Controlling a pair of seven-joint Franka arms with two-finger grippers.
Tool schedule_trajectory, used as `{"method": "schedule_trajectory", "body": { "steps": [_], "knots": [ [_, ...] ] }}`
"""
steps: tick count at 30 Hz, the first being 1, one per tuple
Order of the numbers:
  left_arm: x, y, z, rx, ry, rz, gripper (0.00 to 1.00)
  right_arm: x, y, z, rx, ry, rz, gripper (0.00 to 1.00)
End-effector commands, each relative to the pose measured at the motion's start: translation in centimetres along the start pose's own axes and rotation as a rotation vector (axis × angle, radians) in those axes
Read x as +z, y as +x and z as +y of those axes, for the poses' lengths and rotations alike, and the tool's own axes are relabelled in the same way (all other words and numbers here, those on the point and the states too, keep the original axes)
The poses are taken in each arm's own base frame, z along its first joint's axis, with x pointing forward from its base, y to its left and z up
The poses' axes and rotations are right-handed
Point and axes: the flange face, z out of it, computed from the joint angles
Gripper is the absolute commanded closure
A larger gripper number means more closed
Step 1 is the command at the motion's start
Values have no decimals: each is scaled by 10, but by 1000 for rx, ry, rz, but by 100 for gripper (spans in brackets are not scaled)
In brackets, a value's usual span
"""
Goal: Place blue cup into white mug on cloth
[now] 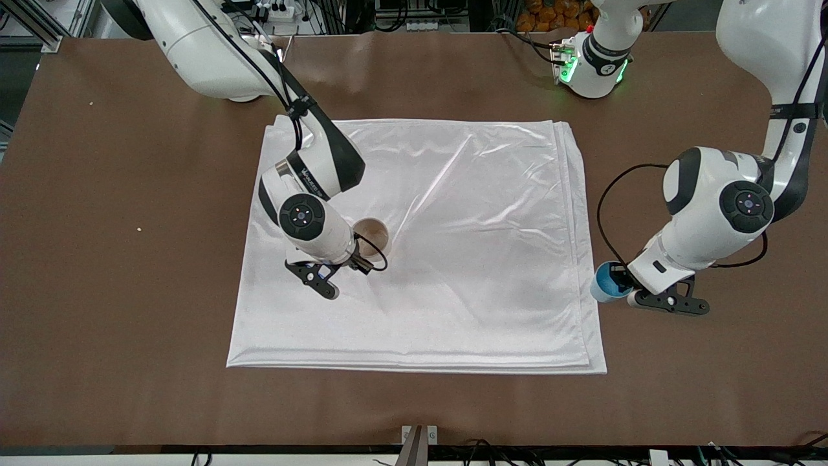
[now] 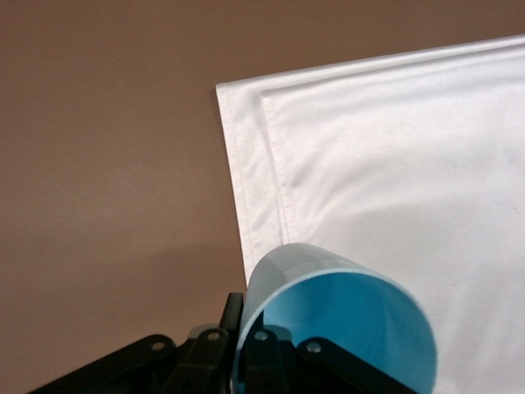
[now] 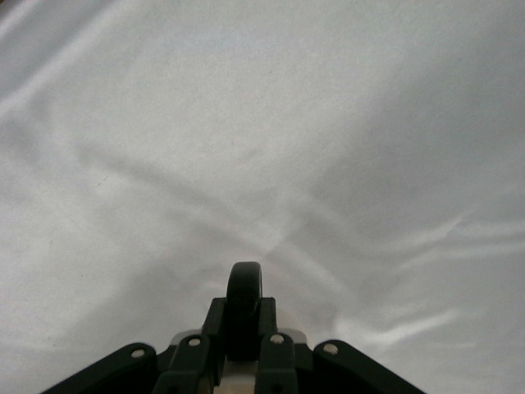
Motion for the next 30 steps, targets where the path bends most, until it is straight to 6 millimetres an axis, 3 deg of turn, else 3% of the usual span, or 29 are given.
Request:
{"method": "schedule_trajectory", "body": {
  "steps": [1,10,20,27,29,30],
  "knots": [
    [-9,-1,8,11,5,-4,100,6,-20,-13,49,20,-6,100],
    [-13,-1,39,6,-20,1,100,29,-52,-29,85,45,2,100],
    [-11,-5,94,-55,-50,-6,100,51,-80,-39,63,50,13,100],
    [-14,-6,121,-97,-53,1,100,59,-83,-41,77,51,15,100],
    [-15,-6,133,-101,-57,2,100,60,-83,-40,77,50,14,95],
    [-17,-6,139,-105,-60,5,100,60,-83,-40,77,50,14,88]
  ]
}}
